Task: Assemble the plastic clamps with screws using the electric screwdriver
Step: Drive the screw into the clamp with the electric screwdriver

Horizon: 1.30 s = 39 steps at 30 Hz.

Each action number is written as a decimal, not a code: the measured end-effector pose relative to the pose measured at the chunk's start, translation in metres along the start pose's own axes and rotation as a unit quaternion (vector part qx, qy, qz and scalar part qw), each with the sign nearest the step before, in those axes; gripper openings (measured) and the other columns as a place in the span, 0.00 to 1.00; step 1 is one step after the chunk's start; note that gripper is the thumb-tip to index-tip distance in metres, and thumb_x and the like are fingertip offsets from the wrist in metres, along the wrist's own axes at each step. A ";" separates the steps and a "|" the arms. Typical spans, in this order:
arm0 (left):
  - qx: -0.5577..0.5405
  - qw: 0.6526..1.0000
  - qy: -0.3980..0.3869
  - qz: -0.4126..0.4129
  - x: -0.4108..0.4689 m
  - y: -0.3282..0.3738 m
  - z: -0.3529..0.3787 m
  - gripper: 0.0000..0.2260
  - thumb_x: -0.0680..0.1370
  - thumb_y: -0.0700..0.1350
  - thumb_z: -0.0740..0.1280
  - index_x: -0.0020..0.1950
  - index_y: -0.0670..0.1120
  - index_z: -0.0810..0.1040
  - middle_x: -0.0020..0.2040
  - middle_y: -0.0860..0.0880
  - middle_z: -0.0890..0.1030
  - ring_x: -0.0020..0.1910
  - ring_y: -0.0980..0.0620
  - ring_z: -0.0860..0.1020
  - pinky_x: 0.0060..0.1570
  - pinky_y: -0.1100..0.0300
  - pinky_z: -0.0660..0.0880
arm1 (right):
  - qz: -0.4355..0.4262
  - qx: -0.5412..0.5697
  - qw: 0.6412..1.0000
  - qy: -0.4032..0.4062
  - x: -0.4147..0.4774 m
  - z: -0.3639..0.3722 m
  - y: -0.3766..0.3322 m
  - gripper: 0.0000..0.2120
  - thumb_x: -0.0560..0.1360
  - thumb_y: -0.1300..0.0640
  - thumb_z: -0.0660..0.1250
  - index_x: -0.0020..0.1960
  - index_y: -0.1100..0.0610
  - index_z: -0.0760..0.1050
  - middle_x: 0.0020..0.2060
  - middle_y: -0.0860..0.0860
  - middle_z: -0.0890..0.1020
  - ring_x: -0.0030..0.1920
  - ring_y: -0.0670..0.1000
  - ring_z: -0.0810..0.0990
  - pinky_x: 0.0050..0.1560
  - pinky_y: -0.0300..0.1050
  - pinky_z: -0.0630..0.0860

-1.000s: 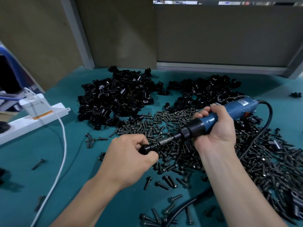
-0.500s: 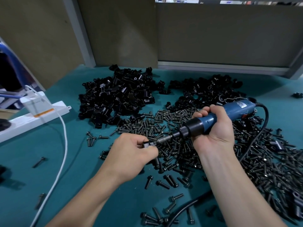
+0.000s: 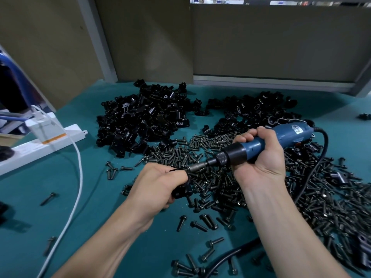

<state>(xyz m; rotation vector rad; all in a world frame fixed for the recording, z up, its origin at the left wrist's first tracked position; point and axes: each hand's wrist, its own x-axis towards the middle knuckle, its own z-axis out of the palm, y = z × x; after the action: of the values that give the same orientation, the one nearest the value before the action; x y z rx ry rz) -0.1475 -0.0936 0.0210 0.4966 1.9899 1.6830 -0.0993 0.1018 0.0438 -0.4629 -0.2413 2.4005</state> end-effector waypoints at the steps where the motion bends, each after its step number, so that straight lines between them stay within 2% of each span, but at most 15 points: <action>1: 0.000 1.000 0.001 0.002 0.000 0.000 0.000 0.15 0.57 0.53 0.68 0.24 0.51 0.62 0.27 0.47 0.64 0.22 0.53 0.59 0.26 0.65 0.56 | 0.000 -0.001 1.000 0.001 0.000 0.000 0.000 0.07 0.77 0.67 0.67 0.50 0.59 0.71 0.32 0.52 0.76 0.29 0.48 0.75 0.32 0.41 0.76; 9: 0.045 0.999 0.022 0.018 0.001 -0.004 -0.003 0.11 0.64 0.49 0.68 0.27 0.46 0.68 0.27 0.46 0.67 0.24 0.51 0.61 0.27 0.61 0.55 | 0.001 -0.007 1.000 0.003 -0.001 -0.001 0.002 0.06 0.77 0.68 0.66 0.47 0.59 0.71 0.31 0.52 0.76 0.28 0.48 0.74 0.33 0.41 0.77; 13: 0.031 0.999 0.017 0.003 0.001 -0.003 -0.004 0.14 0.65 0.48 0.67 0.29 0.44 0.63 0.28 0.46 0.62 0.23 0.51 0.59 0.27 0.62 0.55 | -0.003 -0.025 1.000 -0.015 -0.001 0.004 0.001 0.08 0.77 0.68 0.66 0.51 0.57 0.73 0.32 0.51 0.76 0.29 0.48 0.74 0.34 0.41 0.76; 16: 0.046 0.999 -0.007 -0.012 0.001 -0.001 -0.006 0.17 0.67 0.49 0.66 0.33 0.43 0.58 0.30 0.47 0.59 0.25 0.51 0.58 0.26 0.62 0.56 | 0.000 -0.060 0.998 -0.010 -0.003 0.012 -0.004 0.06 0.77 0.62 0.71 0.50 0.57 0.74 0.33 0.51 0.78 0.29 0.49 0.76 0.36 0.42 0.78; 19: 0.062 0.997 -0.035 -0.023 0.000 0.004 -0.008 0.15 0.68 0.51 0.66 0.32 0.49 0.60 0.30 0.48 0.59 0.25 0.51 0.59 0.27 0.61 0.56 | 0.013 -0.050 0.999 0.013 -0.004 0.016 -0.012 0.15 0.76 0.49 0.75 0.54 0.55 0.74 0.34 0.51 0.78 0.29 0.51 0.76 0.37 0.43 0.78; 22: 0.074 0.995 -0.062 -0.037 -0.001 0.009 -0.009 0.13 0.68 0.50 0.65 0.30 0.51 0.62 0.27 0.51 0.61 0.24 0.52 0.59 0.26 0.62 0.56 | 0.029 -0.025 0.997 0.066 -0.005 0.014 -0.017 0.21 0.72 0.42 0.77 0.53 0.56 0.75 0.35 0.52 0.78 0.29 0.51 0.75 0.36 0.43 0.78; 27: 0.072 0.991 -0.096 -0.064 -0.005 0.014 -0.008 0.12 0.65 0.50 0.67 0.26 0.51 0.65 0.25 0.52 0.63 0.23 0.53 0.59 0.26 0.62 0.55 | 0.031 -0.014 0.996 0.085 -0.004 0.007 -0.020 0.21 0.73 0.40 0.76 0.52 0.56 0.76 0.35 0.51 0.78 0.30 0.51 0.75 0.39 0.43 0.78; 28: 0.052 0.988 -0.115 -0.084 -0.008 0.015 -0.011 0.10 0.63 0.50 0.68 0.27 0.51 0.67 0.24 0.52 0.64 0.23 0.54 0.59 0.26 0.64 0.55 | 0.023 -0.010 0.996 0.086 -0.003 0.006 -0.023 0.21 0.73 0.41 0.76 0.54 0.57 0.76 0.36 0.52 0.79 0.30 0.51 0.76 0.39 0.43 0.78; 30: -0.028 0.984 -0.125 -0.123 -0.011 0.016 -0.021 0.13 0.62 0.49 0.70 0.36 0.42 0.70 0.24 0.50 0.64 0.22 0.54 0.58 0.22 0.66 0.57 | -0.011 -0.012 0.996 0.088 0.001 0.004 -0.034 0.24 0.74 0.43 0.76 0.60 0.58 0.76 0.36 0.53 0.81 0.31 0.51 0.79 0.39 0.43 0.80; 32: -0.059 0.990 -0.070 -0.107 -0.010 0.017 -0.027 0.12 0.66 0.49 0.67 0.39 0.42 0.69 0.26 0.48 0.62 0.24 0.52 0.58 0.23 0.63 0.59 | -0.038 -0.082 0.992 0.086 0.007 0.003 -0.048 0.28 0.75 0.41 0.74 0.66 0.57 0.72 0.38 0.56 0.83 0.33 0.51 0.80 0.38 0.44 0.81; 34: 0.010 0.997 0.019 -0.067 -0.003 0.014 -0.024 0.12 0.69 0.53 0.64 0.36 0.46 0.67 0.28 0.47 0.65 0.27 0.50 0.62 0.33 0.57 0.62 | -0.022 -0.192 0.980 0.051 0.008 0.004 -0.058 0.29 0.77 0.35 0.68 0.67 0.55 0.70 0.42 0.60 0.85 0.32 0.52 0.80 0.36 0.45 0.80; 36: 0.108 0.989 0.096 -0.041 0.003 0.009 -0.019 0.13 0.73 0.58 0.64 0.40 0.49 0.71 0.32 0.48 0.74 0.32 0.47 0.72 0.41 0.51 0.65 | 0.014 -0.285 0.959 -0.001 0.005 0.007 -0.059 0.31 0.78 0.29 0.60 0.69 0.52 0.71 0.44 0.59 0.85 0.34 0.53 0.80 0.37 0.46 0.81; 37: 0.146 0.981 0.126 -0.036 0.006 0.004 -0.018 0.12 0.77 0.60 0.63 0.44 0.52 0.75 0.36 0.49 0.79 0.39 0.46 0.79 0.44 0.49 0.68 | 0.033 -0.310 0.950 -0.023 0.002 0.009 -0.058 0.33 0.78 0.28 0.58 0.69 0.52 0.73 0.42 0.58 0.84 0.34 0.53 0.80 0.39 0.47 0.81; 39: 0.185 0.968 0.166 -0.030 0.006 -0.001 -0.019 0.06 0.81 0.65 0.60 0.52 0.70 0.76 0.47 0.58 0.82 0.54 0.49 0.82 0.51 0.48 0.72 | 0.078 -0.321 0.942 -0.052 -0.004 0.010 -0.053 0.35 0.77 0.28 0.59 0.68 0.56 0.76 0.39 0.55 0.82 0.34 0.53 0.79 0.41 0.46 0.81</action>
<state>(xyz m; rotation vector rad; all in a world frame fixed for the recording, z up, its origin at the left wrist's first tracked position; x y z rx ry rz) -0.1634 -0.1058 0.0214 0.2860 2.5564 1.4329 -0.0691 0.1389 0.0692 -0.6611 -1.0902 2.4629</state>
